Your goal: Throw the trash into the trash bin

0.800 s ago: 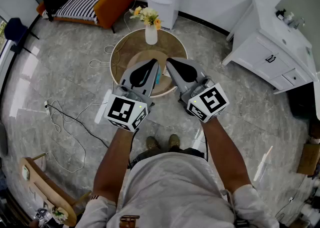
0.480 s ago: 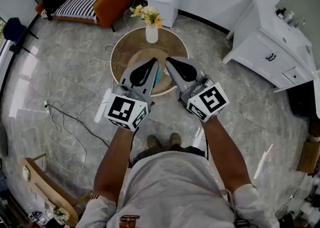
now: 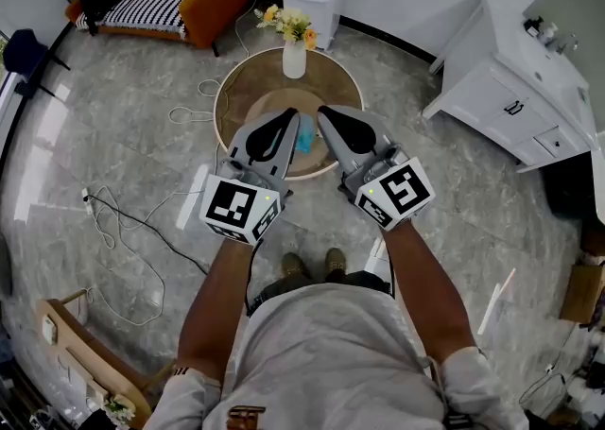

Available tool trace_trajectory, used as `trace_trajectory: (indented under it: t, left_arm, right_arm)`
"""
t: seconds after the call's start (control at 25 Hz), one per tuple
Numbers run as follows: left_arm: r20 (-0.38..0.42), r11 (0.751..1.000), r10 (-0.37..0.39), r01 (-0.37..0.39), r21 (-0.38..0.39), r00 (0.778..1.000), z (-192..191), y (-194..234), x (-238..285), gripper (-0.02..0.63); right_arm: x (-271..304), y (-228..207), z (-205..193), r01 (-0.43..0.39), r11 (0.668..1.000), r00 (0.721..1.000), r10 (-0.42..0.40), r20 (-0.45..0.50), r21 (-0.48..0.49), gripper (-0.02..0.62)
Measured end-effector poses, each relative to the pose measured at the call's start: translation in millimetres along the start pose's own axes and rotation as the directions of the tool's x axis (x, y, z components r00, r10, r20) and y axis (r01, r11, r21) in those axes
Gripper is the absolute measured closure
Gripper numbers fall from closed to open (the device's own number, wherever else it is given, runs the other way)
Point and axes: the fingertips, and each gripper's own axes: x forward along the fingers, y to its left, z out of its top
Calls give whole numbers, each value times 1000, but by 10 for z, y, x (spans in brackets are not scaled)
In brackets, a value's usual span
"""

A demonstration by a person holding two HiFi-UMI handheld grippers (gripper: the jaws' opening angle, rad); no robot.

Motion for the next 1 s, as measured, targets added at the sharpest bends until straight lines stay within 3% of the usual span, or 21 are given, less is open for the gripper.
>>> trace_trajectory:
  t: [0.48, 1.0]
  left_arm:
    - [2, 1000, 31, -31, 3, 1000, -359, 498, -162, 606]
    - [-57, 995, 103, -102, 5, 993, -1114, 879, 197, 606]
  right_arm:
    - [249, 149, -553, 38, 999, 993, -41, -110, -29, 594]
    - [570, -287, -1372, 12, 1000, 980, -13, -196, -4, 594]
